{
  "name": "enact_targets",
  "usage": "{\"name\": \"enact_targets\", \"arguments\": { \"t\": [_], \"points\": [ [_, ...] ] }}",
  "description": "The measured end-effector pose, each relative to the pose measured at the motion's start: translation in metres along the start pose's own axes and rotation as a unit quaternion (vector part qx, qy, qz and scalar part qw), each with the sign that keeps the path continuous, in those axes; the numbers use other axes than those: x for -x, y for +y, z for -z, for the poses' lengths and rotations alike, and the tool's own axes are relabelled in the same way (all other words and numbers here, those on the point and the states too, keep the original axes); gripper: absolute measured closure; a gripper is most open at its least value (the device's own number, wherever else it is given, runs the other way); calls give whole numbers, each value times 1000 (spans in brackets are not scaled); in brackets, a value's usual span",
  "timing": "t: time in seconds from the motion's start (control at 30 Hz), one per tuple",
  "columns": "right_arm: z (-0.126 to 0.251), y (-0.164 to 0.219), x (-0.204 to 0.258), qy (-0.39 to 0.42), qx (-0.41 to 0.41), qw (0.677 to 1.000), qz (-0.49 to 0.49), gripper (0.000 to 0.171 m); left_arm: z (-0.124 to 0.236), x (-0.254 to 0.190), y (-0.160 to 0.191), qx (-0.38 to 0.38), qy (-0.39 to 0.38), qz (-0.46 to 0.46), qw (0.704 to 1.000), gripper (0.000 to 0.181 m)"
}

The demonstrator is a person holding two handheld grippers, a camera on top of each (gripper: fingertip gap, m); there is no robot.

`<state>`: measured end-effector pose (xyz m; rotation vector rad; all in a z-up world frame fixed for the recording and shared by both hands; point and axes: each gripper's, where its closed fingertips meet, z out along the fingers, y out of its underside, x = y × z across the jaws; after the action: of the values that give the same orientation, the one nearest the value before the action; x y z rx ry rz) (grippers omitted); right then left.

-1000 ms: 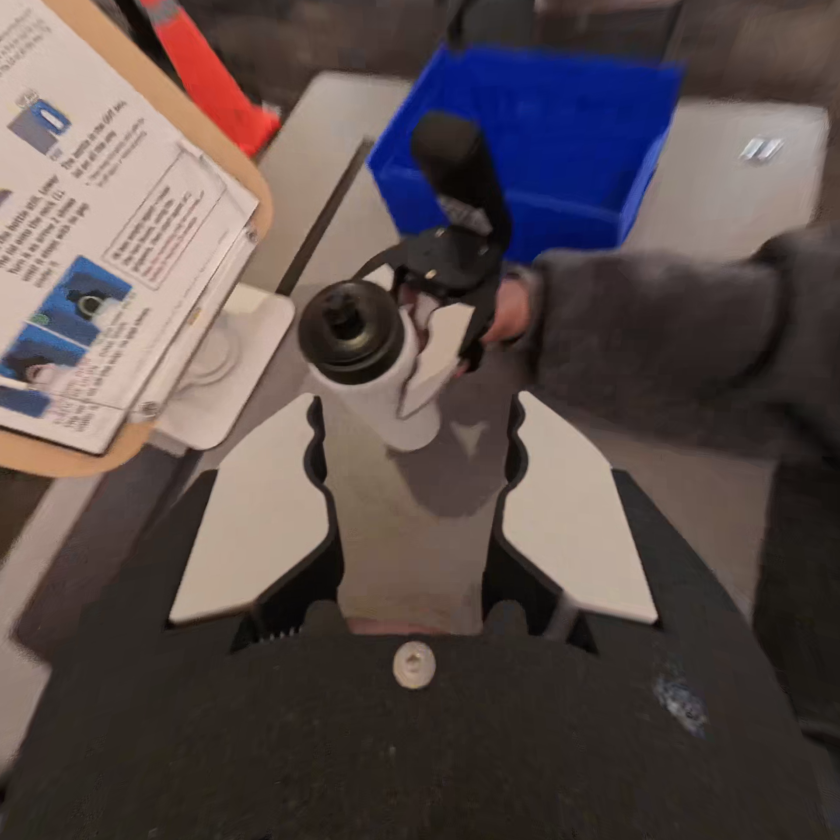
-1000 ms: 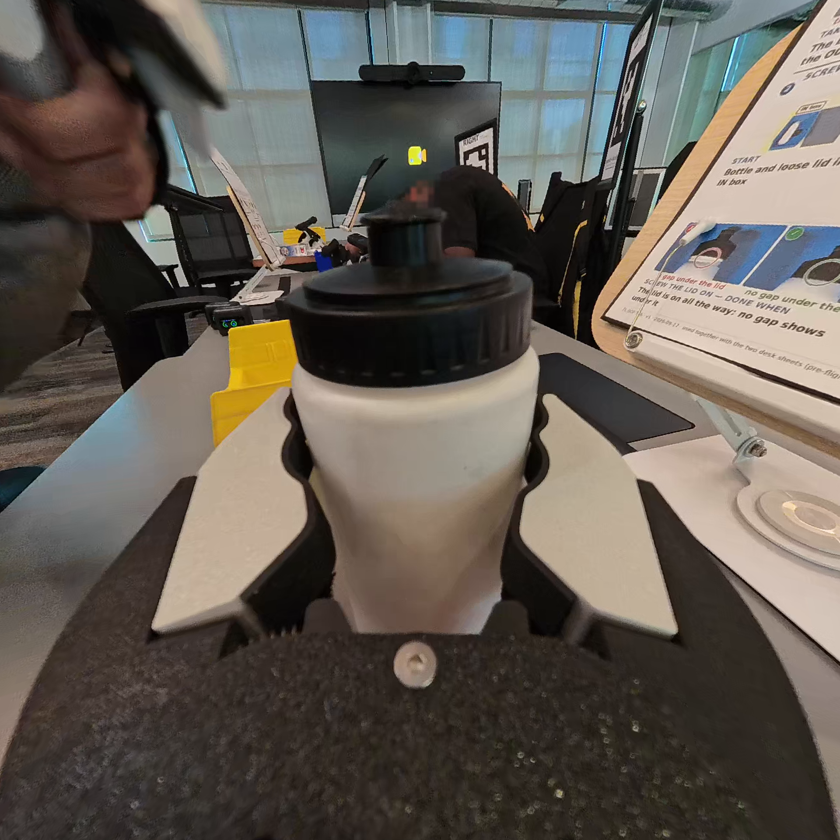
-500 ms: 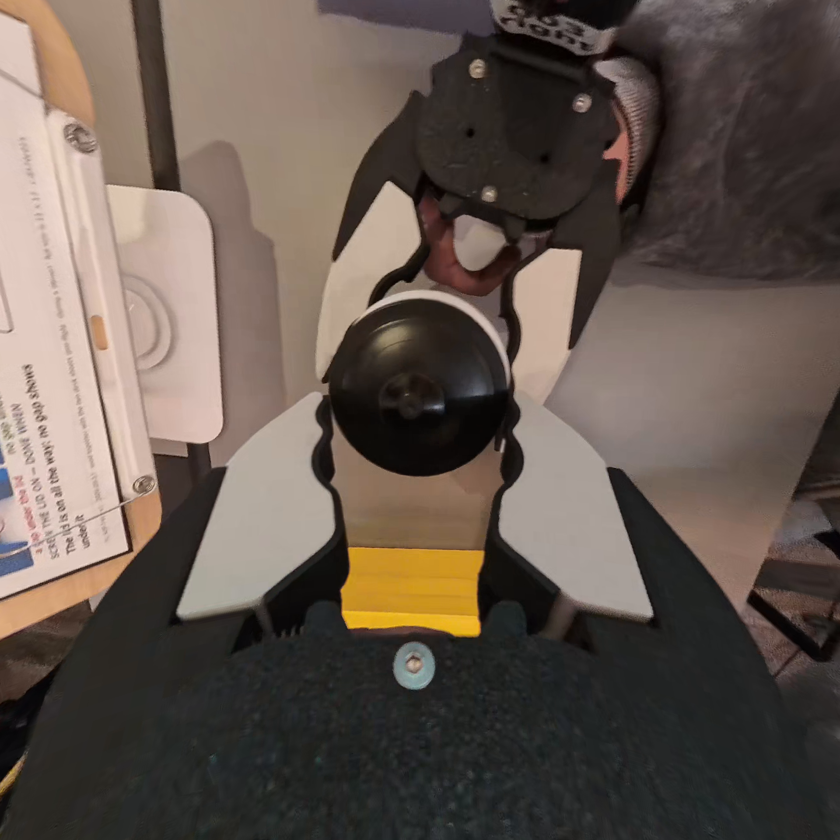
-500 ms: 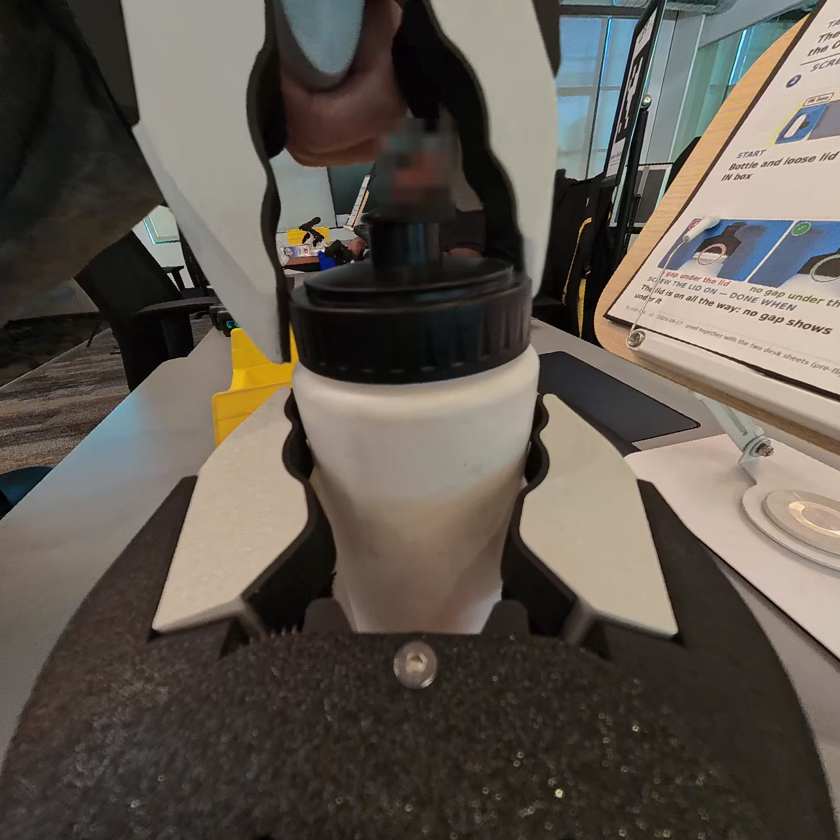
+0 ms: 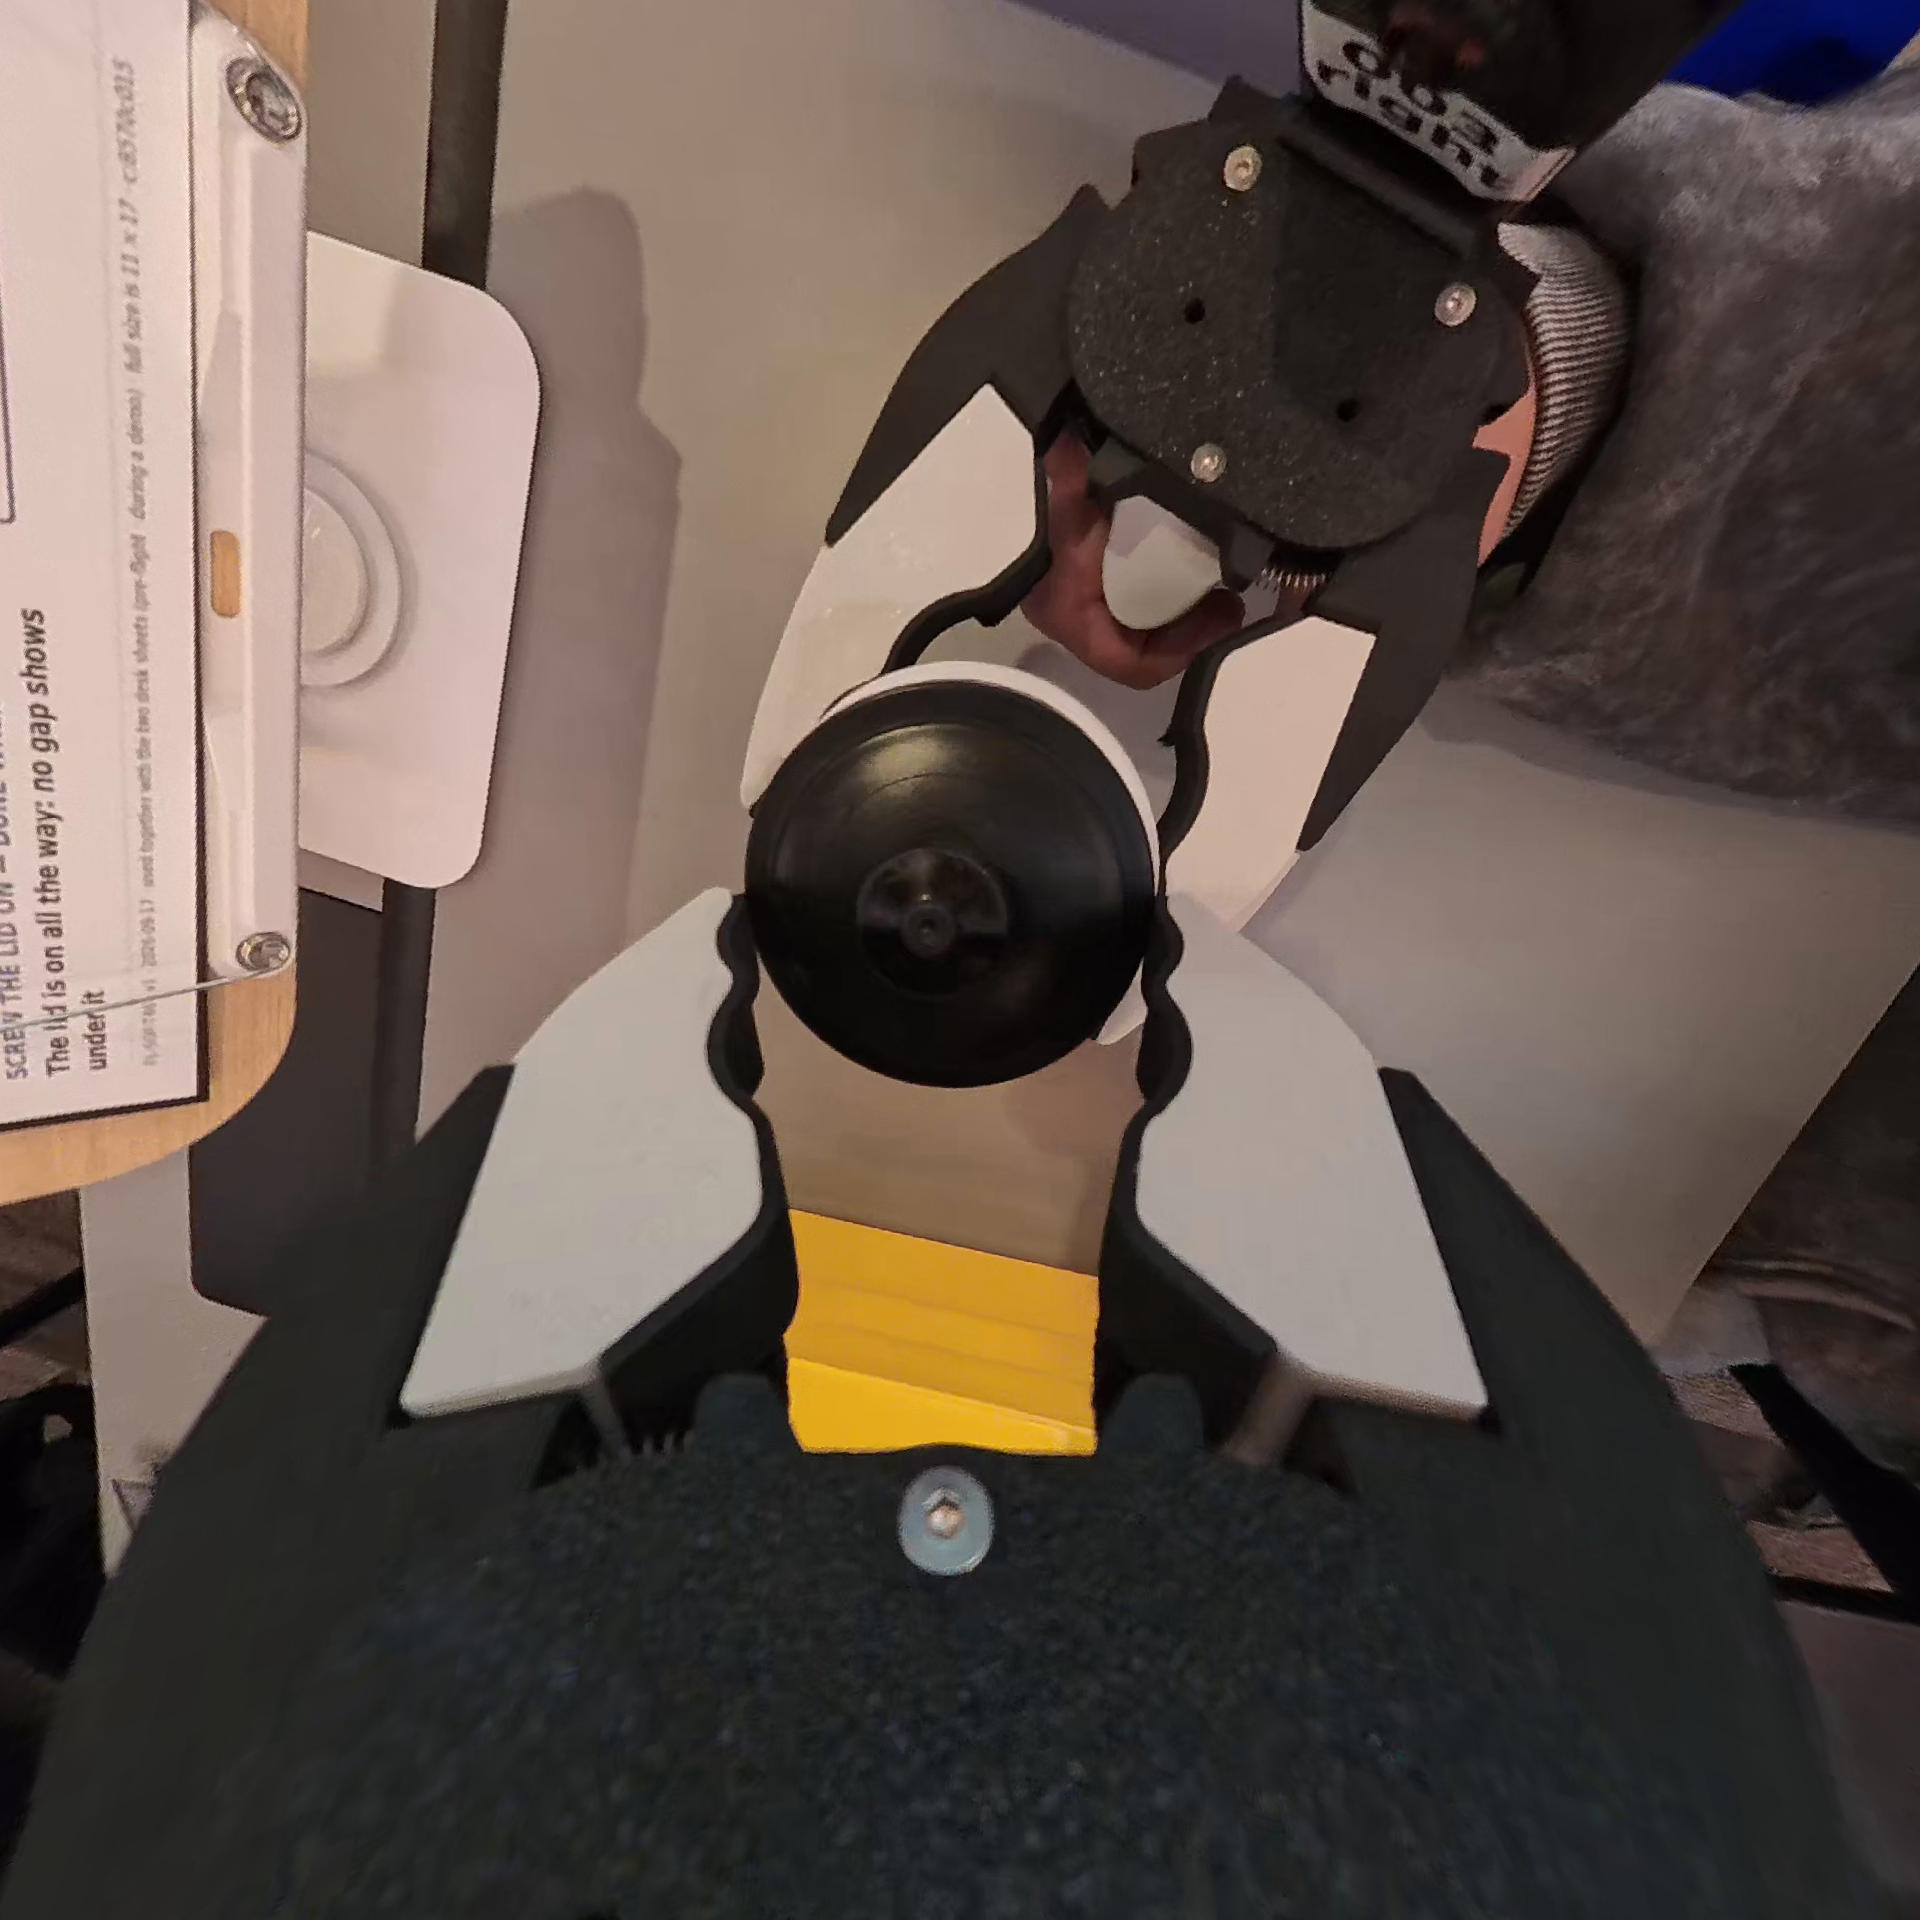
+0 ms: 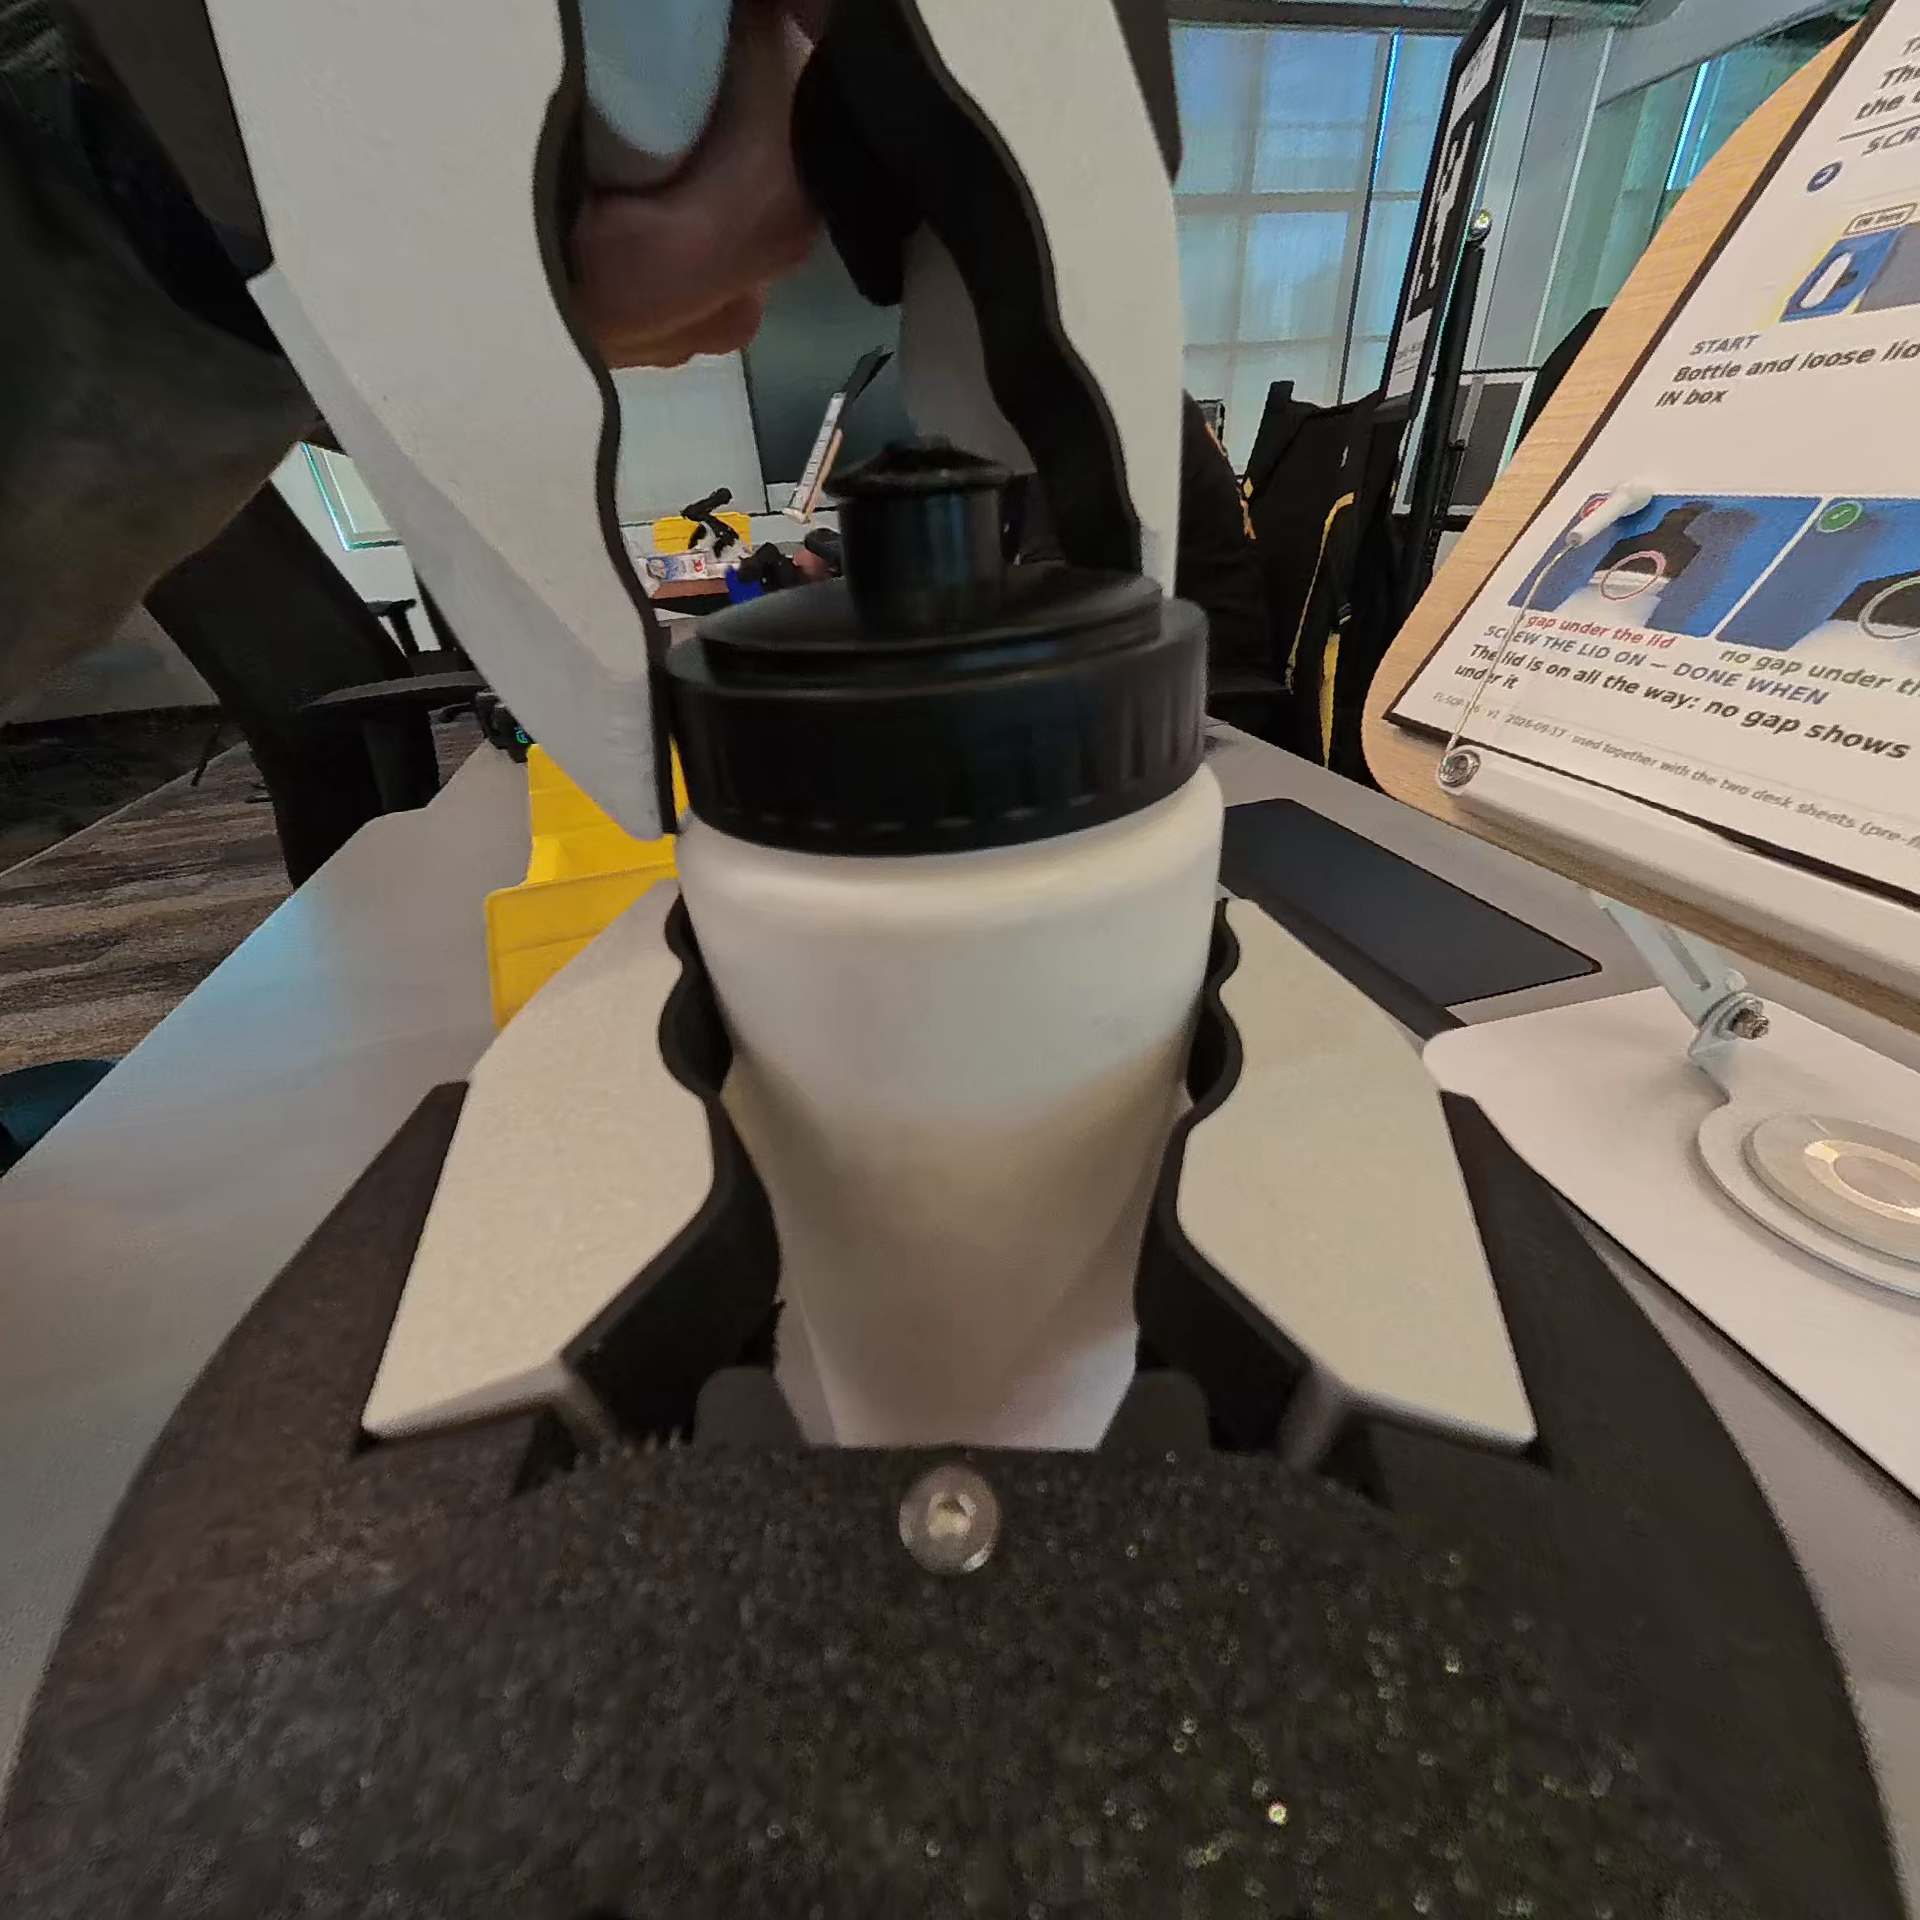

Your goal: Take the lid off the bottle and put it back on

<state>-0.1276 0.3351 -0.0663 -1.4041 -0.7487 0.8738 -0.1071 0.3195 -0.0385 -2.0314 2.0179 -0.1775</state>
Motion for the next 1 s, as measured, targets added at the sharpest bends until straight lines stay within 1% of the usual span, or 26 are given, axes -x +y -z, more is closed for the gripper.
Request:
{"name": "enact_targets", "arguments": {
  "t": [0.23, 0.47, 0.57, 0.67, 0.73, 0.77, 0.8, 0.87, 0.9, 0.97, 1.0],
  "points": [
    [-2, 2, -1, 10, 18, 1000, 9, 84, 0, 1, 1, 9, -11, 46, 999, 110],
    [-3, 3, -5, 52, 26, 998, 18, 84, 0, 3, 1, 25, -33, 124, 991, 110],
    [-4, 3, -8, 77, 23, 997, 18, 84, -1, 4, 1, 31, -52, 190, 980, 110],
    [-5, 2, -9, 96, 21, 995, 17, 84, -1, 4, 1, 38, -71, 272, 959, 110],
    [-4, 2, -9, 97, 22, 995, 14, 84, -1, 4, -1, 42, -85, 306, 947, 110],
    [-4, 2, -9, 93, 20, 995, 12, 84, -2, 4, -1, 47, -89, 303, 948, 109],
    [-4, 2, -9, 89, 19, 996, 10, 84, -3, 3, -1, 57, -85, 277, 955, 108],
    [-3, 1, -11, 80, 14, 997, 9, 83, -2, -3, 5, 87, -60, 174, 979, 96],
    [-3, 1, -10, 71, 11, 997, 8, 83, 1, -3, 8, 91, -56, 128, 986, 97],
    [-4, 1, -12, 66, 10, 998, 6, 83, 7, 3, 8, 70, -53, 49, 995, 90],
    [-4, 1, -12, 64, 8, 998, 5, 83, 11, 3, 8, 63, -43, 18, 997, 92]
  ]
}}
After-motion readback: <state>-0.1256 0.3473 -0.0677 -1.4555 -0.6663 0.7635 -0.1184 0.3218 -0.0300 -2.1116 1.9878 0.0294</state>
